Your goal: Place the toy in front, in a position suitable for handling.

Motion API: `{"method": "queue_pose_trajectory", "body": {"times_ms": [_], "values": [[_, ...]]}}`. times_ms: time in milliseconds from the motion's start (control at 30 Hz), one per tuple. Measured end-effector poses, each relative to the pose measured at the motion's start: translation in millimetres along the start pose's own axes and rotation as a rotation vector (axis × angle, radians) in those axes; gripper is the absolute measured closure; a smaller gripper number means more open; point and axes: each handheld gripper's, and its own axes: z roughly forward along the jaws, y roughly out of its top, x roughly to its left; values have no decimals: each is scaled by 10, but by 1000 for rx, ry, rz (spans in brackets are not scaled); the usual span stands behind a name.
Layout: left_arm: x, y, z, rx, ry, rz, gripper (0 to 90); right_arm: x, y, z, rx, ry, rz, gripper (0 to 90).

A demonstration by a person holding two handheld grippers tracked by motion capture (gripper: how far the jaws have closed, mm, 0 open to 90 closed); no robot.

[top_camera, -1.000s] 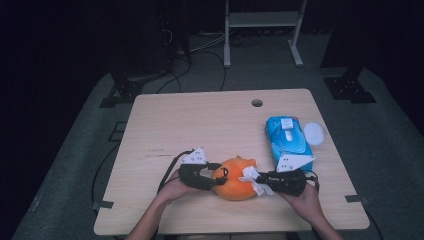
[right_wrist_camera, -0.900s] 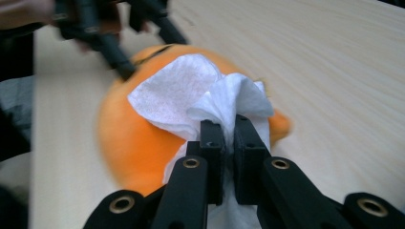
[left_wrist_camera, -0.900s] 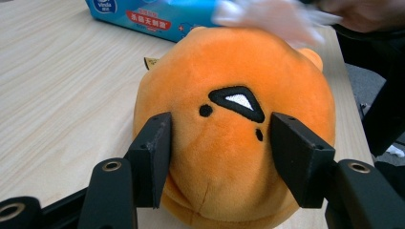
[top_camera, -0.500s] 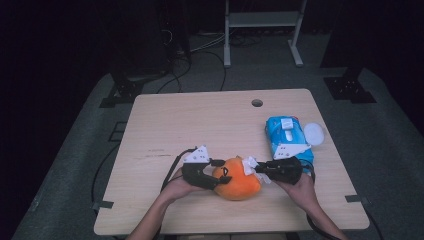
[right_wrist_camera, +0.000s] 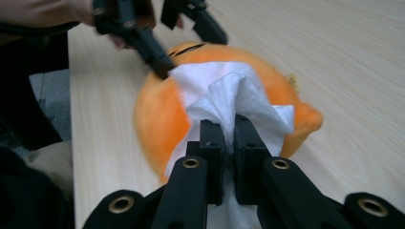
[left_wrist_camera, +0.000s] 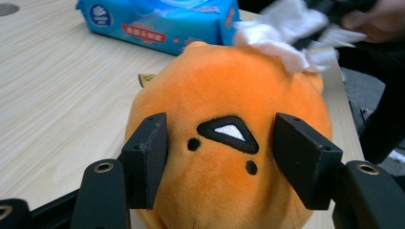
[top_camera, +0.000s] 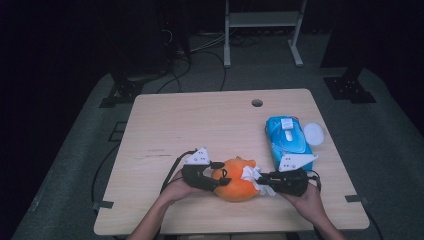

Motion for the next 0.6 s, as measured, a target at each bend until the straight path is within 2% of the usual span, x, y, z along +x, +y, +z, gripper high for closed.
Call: {"method": "queue_pose_trajectory", "body": {"times_ms": [133,333,433,467,500,600], "values": [[-44,10,8,9,-12,31,374,-118,71,95,-8,-12,12,837],[-52,6,-11,21,-39,31,365,-334,175,239,-20,-26,63,836],[-61,29,-26,23,-46,35,342,-338,175,255,-15,-18,71,836],[-54,59,-47,5,-63,7,288,-281,162,246,-13,-18,52,836],[-47,71,-56,-10,-69,-7,274,-260,157,232,-14,-14,45,836],[-24,106,-60,-45,-55,-49,255,-176,126,176,-17,6,18,835]]}}
